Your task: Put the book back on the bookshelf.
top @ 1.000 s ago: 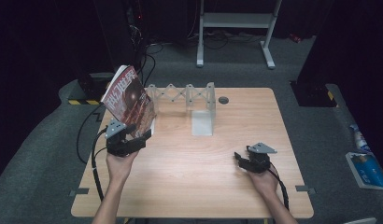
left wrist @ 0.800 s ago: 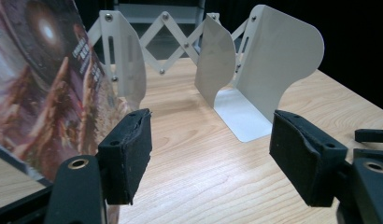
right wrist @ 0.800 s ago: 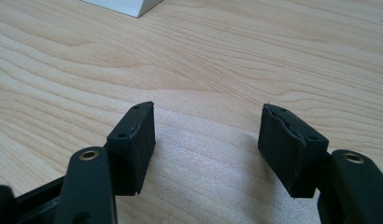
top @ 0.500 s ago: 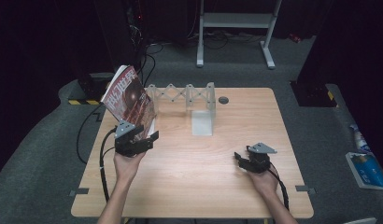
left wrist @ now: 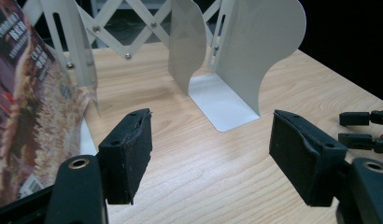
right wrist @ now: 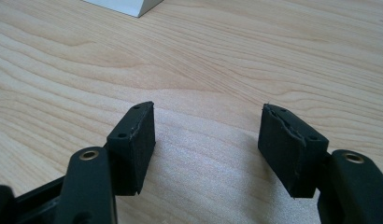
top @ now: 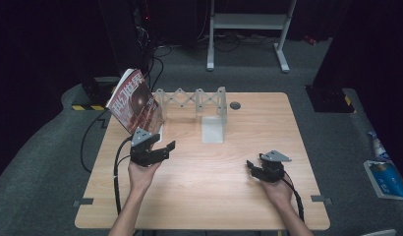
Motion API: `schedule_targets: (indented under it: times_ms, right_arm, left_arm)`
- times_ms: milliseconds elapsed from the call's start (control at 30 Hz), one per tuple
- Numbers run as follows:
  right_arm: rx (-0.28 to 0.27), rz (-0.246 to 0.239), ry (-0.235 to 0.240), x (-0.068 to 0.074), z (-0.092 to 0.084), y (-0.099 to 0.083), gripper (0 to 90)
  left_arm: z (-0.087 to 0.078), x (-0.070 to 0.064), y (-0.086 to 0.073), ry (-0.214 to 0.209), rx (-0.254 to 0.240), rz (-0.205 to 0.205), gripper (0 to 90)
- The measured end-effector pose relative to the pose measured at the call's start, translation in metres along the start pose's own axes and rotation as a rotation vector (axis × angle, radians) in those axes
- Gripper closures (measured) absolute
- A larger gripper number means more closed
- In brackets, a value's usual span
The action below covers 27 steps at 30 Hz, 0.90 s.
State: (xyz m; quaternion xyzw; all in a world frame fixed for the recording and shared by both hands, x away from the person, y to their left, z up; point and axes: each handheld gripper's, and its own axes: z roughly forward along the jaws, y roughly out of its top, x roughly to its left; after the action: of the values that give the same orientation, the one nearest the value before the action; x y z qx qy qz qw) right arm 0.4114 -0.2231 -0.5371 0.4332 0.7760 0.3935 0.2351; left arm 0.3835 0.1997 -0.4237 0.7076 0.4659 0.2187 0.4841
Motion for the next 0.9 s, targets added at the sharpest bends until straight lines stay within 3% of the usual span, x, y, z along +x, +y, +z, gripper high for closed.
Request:
schedule_targets:
  times_ms: [900]
  right_arm:
    - [0.000,-0.003,0.001,0.000,0.000,0.000,36.6]
  left_arm:
    - [0.026,-0.013,-0.018,-0.033,0.054,-0.006,31.3]
